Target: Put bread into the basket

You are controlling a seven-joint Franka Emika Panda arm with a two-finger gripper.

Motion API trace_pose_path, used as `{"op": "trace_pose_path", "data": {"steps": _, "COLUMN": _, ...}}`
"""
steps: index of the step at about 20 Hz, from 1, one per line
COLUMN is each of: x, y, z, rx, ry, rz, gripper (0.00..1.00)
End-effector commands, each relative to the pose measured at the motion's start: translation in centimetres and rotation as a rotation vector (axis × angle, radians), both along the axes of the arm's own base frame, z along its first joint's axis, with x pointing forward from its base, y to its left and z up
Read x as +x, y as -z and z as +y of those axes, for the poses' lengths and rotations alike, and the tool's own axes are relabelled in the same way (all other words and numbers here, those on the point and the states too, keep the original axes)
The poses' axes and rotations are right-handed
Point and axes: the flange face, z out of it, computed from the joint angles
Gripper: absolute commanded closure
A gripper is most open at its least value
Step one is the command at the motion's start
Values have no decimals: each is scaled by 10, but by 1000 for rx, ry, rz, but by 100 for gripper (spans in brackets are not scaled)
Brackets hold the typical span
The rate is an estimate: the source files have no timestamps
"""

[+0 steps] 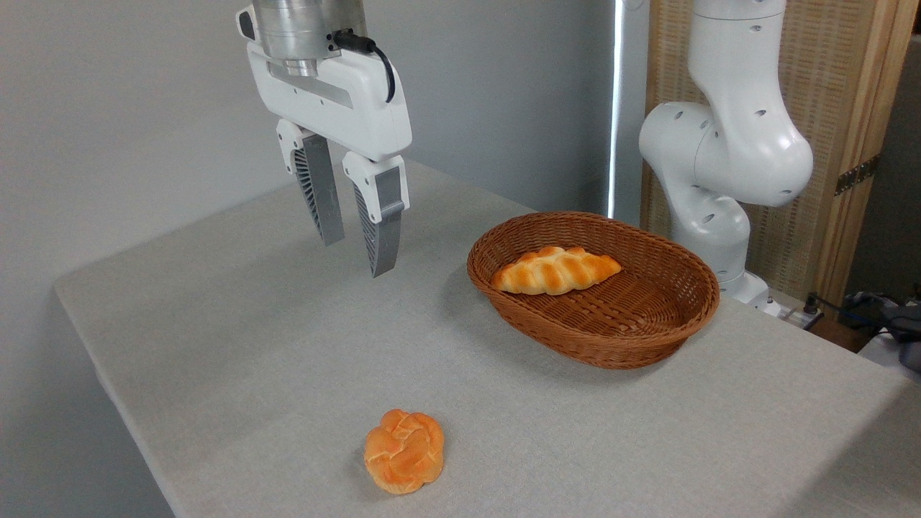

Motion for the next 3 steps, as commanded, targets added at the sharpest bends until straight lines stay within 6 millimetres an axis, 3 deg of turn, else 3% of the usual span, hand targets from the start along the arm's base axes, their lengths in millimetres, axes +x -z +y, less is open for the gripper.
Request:
{"op": "trace_pose_path", "data": {"steps": 1, "x": -3, "y": -7, "z": 11, "rx": 2, "ry": -26, "rz": 7, "gripper": 0}}
{"op": "trace_pose_path", "data": {"steps": 3, "x": -3, "y": -6, "z": 11, "rx": 2, "ry": -25, "rz": 7, "gripper": 0}}
